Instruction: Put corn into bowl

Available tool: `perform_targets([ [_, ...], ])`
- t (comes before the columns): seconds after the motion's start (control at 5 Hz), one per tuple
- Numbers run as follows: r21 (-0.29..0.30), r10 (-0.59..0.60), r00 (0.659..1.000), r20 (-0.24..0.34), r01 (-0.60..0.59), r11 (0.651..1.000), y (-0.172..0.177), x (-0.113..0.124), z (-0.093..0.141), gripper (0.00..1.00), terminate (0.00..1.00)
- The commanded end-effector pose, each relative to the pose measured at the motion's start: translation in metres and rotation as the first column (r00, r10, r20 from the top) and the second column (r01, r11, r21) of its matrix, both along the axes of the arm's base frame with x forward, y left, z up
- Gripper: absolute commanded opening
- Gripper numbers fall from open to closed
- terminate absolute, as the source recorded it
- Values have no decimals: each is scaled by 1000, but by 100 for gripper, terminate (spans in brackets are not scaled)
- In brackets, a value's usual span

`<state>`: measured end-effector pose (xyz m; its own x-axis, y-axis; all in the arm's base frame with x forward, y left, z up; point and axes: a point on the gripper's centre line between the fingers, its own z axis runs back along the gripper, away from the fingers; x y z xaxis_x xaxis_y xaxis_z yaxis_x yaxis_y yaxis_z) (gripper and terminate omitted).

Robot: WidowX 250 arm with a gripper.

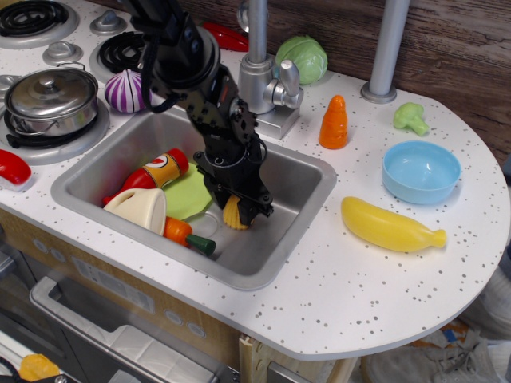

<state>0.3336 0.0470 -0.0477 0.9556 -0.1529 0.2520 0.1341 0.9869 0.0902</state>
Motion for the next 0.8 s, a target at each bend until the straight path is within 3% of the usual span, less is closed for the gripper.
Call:
perform_targets([
  [0.0, 53, 66, 998, 3, -67, 996, -21, 6, 79, 0, 0],
  [0.2, 67, 119, 993, -4, -118, 991, -57, 15, 119, 0, 0],
  [0.6, -16, 165, 986, 33, -165, 986, -126, 59, 153, 0, 0],
])
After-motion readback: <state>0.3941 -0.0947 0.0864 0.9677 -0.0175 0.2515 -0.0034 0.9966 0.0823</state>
